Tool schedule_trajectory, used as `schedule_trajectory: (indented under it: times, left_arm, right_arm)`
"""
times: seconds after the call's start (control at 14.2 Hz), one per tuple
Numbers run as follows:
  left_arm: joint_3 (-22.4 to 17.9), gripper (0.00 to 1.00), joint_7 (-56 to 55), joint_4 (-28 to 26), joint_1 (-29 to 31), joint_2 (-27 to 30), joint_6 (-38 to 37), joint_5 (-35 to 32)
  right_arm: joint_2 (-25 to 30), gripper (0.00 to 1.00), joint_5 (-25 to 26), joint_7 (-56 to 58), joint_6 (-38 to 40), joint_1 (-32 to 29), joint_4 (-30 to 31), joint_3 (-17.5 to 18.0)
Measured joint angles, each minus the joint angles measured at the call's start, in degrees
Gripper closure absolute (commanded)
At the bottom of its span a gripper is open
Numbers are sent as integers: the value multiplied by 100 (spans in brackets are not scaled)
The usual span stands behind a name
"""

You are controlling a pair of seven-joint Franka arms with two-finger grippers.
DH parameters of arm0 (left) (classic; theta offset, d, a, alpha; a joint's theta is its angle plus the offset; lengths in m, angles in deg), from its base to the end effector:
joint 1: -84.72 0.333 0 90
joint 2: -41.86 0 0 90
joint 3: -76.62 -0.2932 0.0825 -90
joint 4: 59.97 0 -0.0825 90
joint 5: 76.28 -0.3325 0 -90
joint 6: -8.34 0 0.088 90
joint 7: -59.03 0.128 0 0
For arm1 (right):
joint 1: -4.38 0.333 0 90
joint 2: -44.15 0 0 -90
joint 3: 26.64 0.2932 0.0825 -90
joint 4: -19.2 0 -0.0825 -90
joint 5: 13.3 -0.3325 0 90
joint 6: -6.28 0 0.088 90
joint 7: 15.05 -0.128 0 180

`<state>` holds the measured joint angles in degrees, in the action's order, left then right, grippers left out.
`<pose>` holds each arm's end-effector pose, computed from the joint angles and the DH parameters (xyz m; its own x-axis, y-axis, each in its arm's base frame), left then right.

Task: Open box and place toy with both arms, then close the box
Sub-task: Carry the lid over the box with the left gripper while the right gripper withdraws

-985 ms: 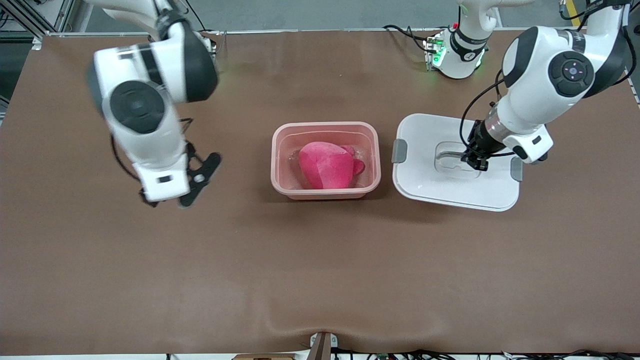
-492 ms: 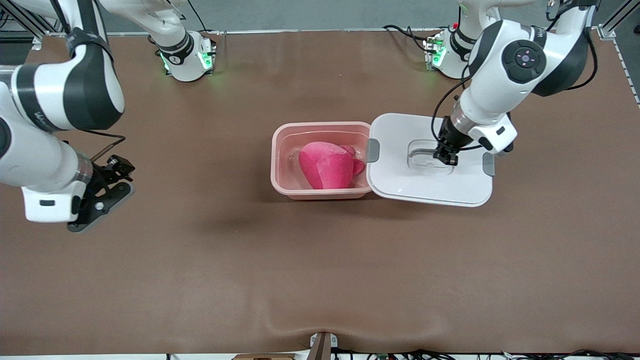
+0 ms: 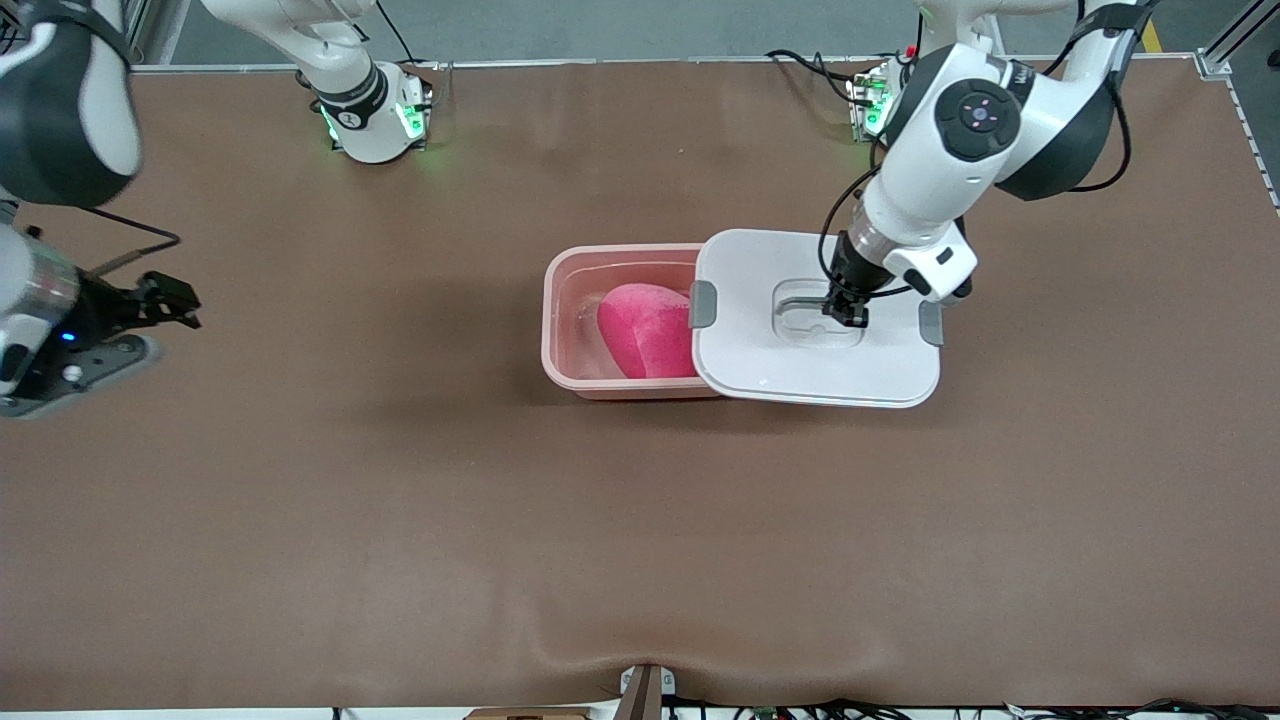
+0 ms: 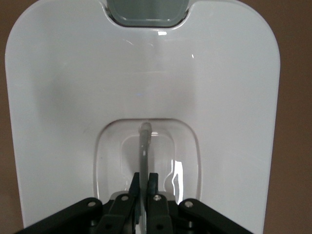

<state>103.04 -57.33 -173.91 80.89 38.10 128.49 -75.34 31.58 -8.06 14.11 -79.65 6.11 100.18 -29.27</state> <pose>0.4563 -0.2640 0.4181 0.0590 0.9964 -0.0611 0.9980 -0.0576 0.0247 0.5513 -0.0184 0.5252 0.8697 0.4653 -0.1645 0.4751 -0.8796 0.0240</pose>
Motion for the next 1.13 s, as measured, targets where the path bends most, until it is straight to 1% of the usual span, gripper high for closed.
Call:
schedule_trajectory:
  times: [0.21,0.49,0.77,0.91,1.13]
  left_arm:
    - [19,100,-548,153,-269,-214,25,-206]
    - [40,100,-982,415,-582,-557,33,-210]
    - [44,100,-1340,676,-861,-909,38,-243]
    - [45,100,-1628,846,-1008,-1073,41,-500]
    - [47,100,-2204,1119,-1288,-1334,41,-877]
  right_arm:
    - [261,0,-60,-85,51,-225,177,0]
    - [607,0,-83,-1176,279,-183,404,135]
    - [1126,0,-184,-1505,311,-176,994,149]
    - [1358,0,-196,-1529,314,-176,1127,148]
    - [1545,0,-279,-1828,319,-179,1182,135]
